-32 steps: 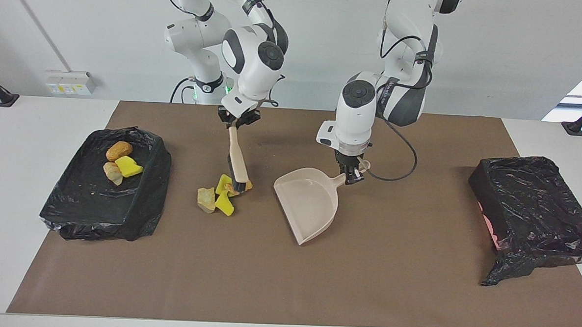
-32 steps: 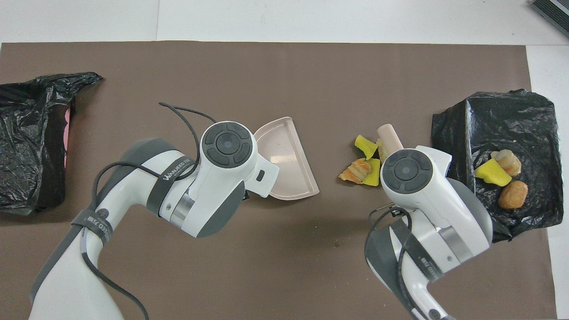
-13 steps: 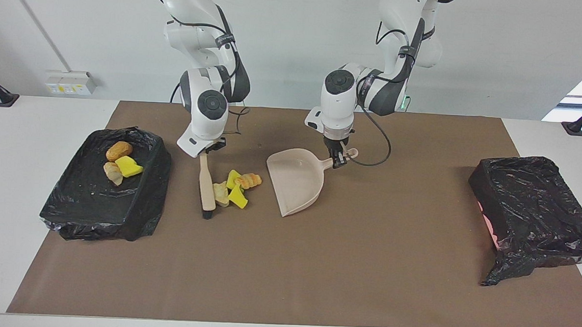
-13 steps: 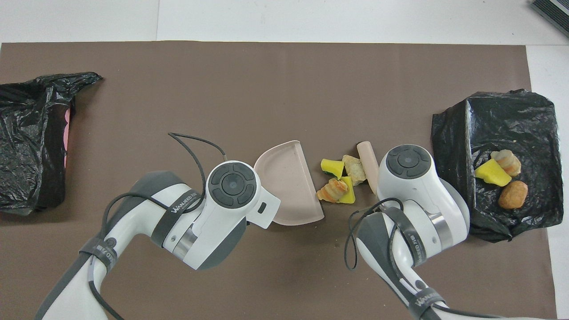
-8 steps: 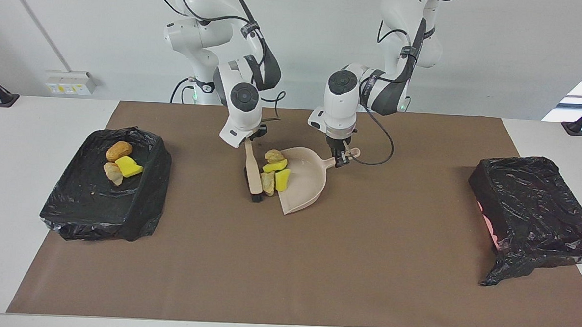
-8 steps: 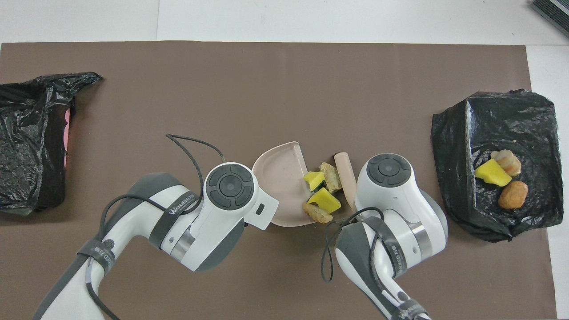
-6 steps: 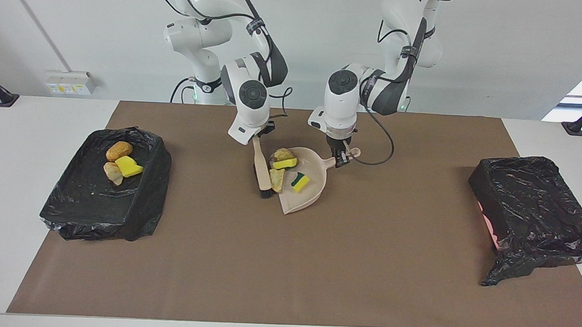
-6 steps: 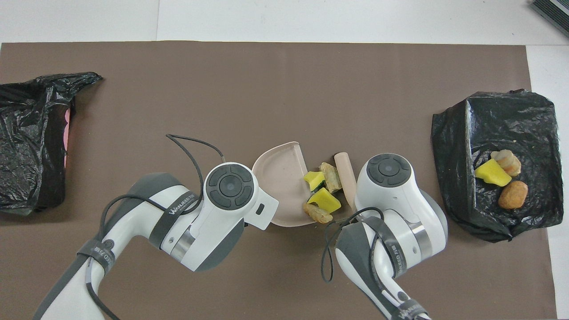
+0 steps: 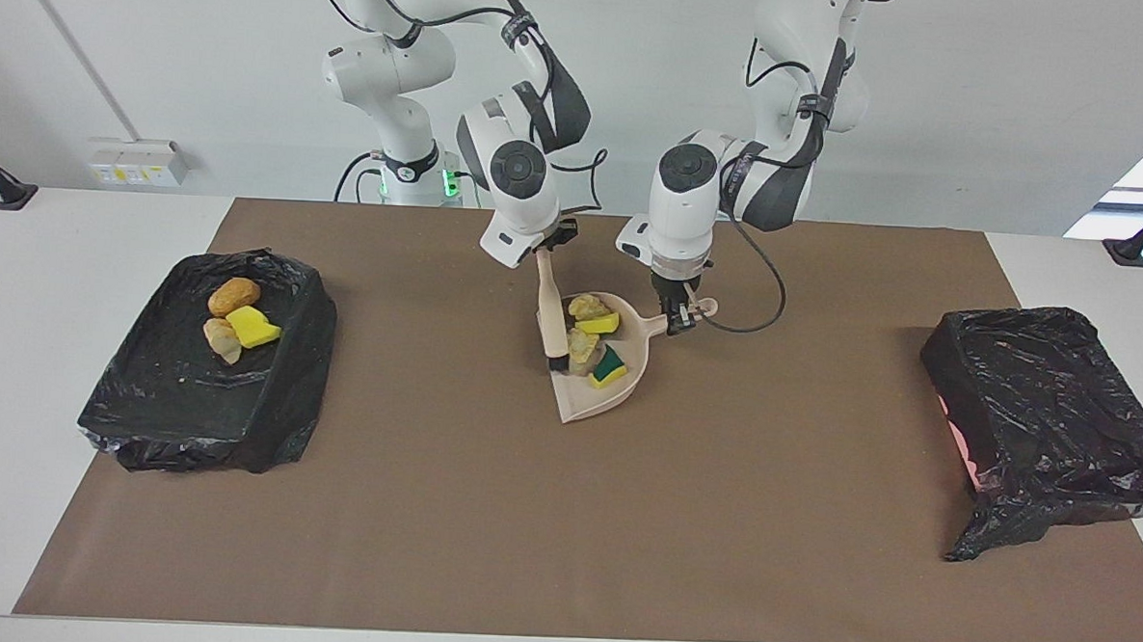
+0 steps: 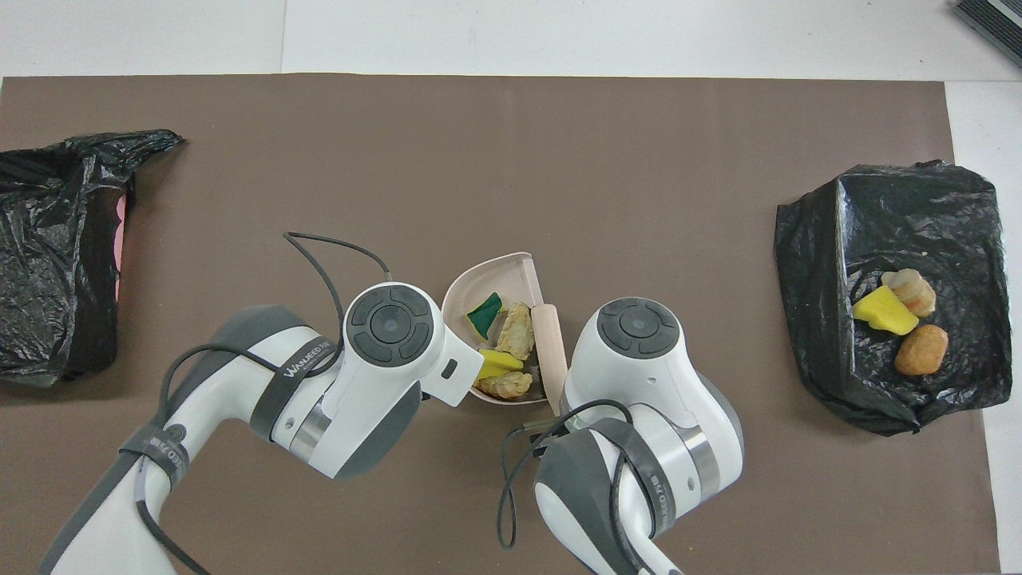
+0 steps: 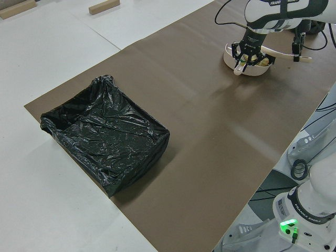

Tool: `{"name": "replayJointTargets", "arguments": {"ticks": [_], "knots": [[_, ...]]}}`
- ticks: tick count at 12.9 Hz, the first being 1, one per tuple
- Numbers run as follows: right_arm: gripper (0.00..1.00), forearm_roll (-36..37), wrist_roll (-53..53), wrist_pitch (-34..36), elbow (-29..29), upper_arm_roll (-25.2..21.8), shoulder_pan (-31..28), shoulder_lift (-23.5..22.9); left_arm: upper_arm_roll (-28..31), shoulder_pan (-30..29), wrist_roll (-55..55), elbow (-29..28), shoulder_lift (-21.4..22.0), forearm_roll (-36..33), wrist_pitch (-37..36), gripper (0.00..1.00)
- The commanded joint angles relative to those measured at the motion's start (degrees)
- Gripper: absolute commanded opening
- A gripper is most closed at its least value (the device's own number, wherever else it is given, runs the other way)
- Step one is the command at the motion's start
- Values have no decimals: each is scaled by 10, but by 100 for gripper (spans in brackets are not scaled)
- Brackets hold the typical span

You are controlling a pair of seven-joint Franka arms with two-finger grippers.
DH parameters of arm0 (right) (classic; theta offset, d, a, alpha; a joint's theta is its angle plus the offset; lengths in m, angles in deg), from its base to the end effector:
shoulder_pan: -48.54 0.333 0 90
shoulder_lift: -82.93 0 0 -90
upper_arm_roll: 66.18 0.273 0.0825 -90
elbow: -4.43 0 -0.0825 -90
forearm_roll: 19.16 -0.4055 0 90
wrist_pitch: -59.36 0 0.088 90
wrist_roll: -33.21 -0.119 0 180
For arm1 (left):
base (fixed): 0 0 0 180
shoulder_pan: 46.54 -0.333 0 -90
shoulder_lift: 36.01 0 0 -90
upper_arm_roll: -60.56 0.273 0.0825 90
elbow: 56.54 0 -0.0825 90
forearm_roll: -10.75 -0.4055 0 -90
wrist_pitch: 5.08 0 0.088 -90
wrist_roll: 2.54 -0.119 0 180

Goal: Sweep and dump trash in bin
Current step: 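Push the remaining pieces into the dustpan with the right gripper's brush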

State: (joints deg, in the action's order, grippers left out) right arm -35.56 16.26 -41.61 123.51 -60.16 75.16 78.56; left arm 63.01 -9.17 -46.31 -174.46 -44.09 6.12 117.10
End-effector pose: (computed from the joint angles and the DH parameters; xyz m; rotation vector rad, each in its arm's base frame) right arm 0.4268 0.3070 0.3045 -2.9628 -0.2437 0.7102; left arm 0.4753 -0.3265 0.2957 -2.3307 2.0012 0.1108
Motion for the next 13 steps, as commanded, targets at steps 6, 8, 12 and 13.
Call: {"name": "replayJointTargets", "arguments": {"ticks": [6, 8, 12, 13], "knots": [[0, 96, -8, 156, -104, -5, -22, 30, -2, -35, -71, -14, 4, 2, 54, 0], [0, 98, -12, 162, -105, -6, -20, 31, -2, -39, -72, -14, 3, 6, 62, 0], [0, 97, -5, 103, -68, -4, -47, 41, -1, -49, -138, -9, -1, 22, 66, 0], [0, 97, 6, 85, -60, -5, -57, 39, -1, -48, -141, -11, -1, 23, 62, 0]]}}
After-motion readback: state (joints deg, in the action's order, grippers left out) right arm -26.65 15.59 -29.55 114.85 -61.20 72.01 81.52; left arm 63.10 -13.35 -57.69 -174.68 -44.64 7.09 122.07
